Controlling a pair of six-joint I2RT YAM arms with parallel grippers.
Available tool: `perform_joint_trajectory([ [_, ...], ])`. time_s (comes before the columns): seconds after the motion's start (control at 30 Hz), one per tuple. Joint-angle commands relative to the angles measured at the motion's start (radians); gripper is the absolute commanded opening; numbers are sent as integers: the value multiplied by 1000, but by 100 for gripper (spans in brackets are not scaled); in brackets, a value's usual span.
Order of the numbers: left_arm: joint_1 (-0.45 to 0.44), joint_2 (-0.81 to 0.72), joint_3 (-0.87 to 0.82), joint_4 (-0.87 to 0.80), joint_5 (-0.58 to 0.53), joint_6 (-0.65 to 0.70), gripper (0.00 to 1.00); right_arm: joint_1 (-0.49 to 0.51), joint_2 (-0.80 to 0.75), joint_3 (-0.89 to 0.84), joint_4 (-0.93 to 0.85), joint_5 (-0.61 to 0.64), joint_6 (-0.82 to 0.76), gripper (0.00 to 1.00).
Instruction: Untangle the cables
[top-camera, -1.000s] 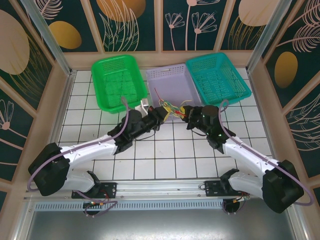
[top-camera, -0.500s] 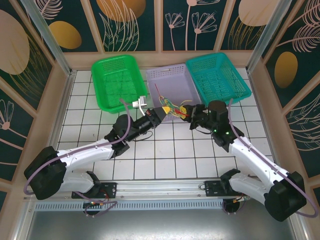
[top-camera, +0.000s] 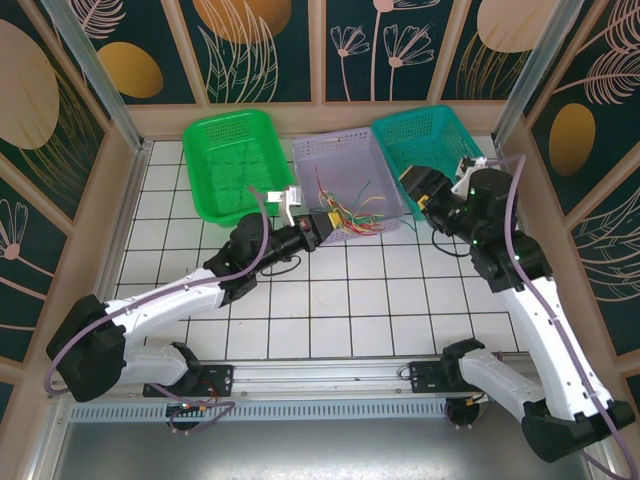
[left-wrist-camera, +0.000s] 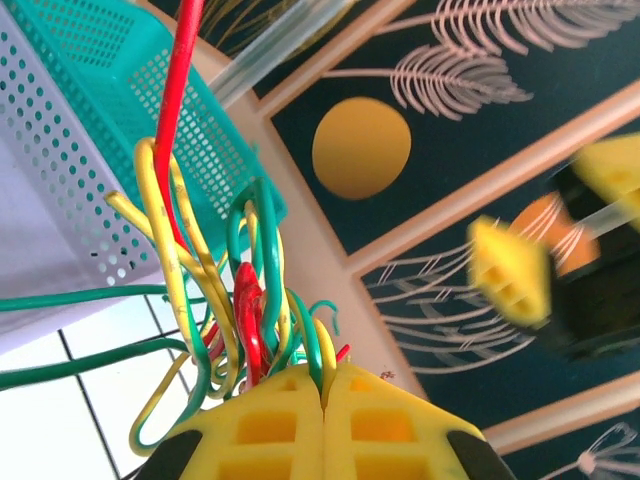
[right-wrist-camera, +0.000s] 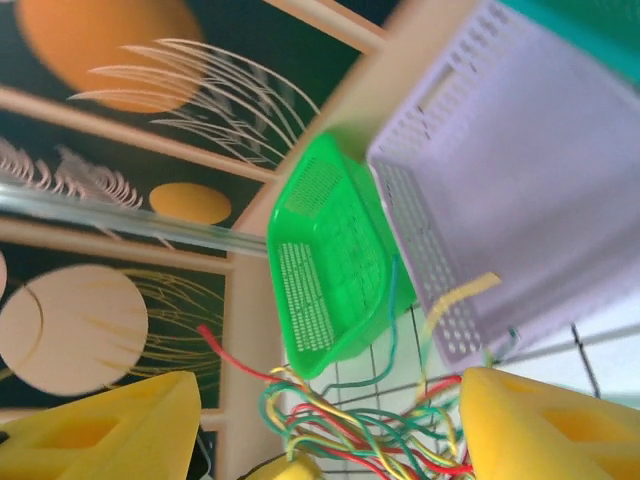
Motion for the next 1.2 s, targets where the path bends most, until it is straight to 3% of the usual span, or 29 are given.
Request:
perform_joint_trajectory([
  [0.0,-1,16,76,-65,133,150,0,18,46,44,-95,-45,-408,70],
  [0.13,1,33,124,-131,230,271,0,22,146,12,-45,-289,-532,67],
  [0.27,11,51,179,-233,282,395,0,26,201,-36,13,-392,-568,59],
  [0.4,55,66,197,-229,350,390,0,30,204,-83,34,-445,-591,57],
  [0.53,104,97,245,-218,487,354,0,30,180,-149,46,-486,-614,54],
  [0.67,140,159,325,-322,630,372,0,30,175,-187,105,-578,-615,58],
  [0.9,166,199,387,-395,712,391,0,26,229,-191,138,-545,-652,57],
  [0.97,167,215,400,-390,734,382,0,26,255,-180,161,-570,-640,55],
  [1.17,169,233,431,-402,713,394,0,44,328,-148,167,-614,-631,35],
])
